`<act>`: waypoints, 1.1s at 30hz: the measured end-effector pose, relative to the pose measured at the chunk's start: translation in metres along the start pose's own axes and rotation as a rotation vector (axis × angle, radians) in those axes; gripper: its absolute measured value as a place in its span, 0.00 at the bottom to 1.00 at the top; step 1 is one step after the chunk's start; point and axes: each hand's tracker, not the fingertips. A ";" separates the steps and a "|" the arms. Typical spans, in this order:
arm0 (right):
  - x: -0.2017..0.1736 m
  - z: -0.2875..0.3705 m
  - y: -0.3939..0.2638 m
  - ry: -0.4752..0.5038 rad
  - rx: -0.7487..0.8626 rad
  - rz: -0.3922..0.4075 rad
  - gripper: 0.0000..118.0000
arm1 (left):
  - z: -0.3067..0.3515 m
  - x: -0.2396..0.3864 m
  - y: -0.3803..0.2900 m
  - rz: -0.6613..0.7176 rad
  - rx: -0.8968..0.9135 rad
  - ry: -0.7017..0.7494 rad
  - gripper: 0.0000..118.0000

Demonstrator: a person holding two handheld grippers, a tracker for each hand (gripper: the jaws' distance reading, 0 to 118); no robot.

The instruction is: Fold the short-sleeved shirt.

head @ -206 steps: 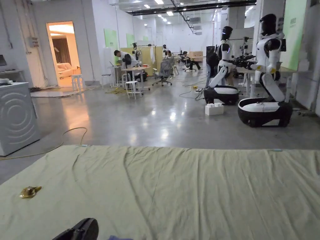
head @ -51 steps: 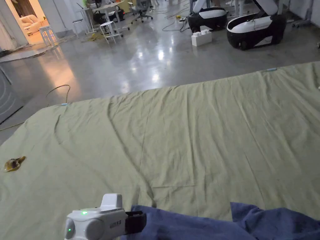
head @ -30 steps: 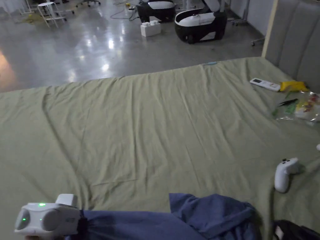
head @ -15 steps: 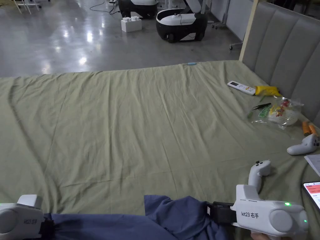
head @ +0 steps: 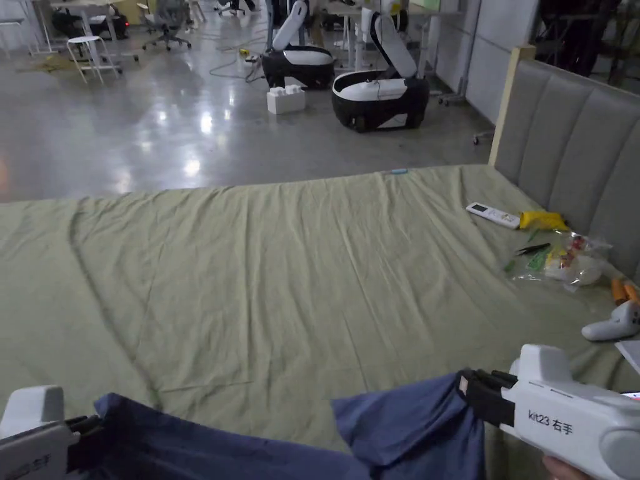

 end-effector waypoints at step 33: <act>-0.164 0.145 0.306 -0.295 0.758 0.339 0.10 | 0.394 0.073 0.050 -0.034 0.846 0.198 0.02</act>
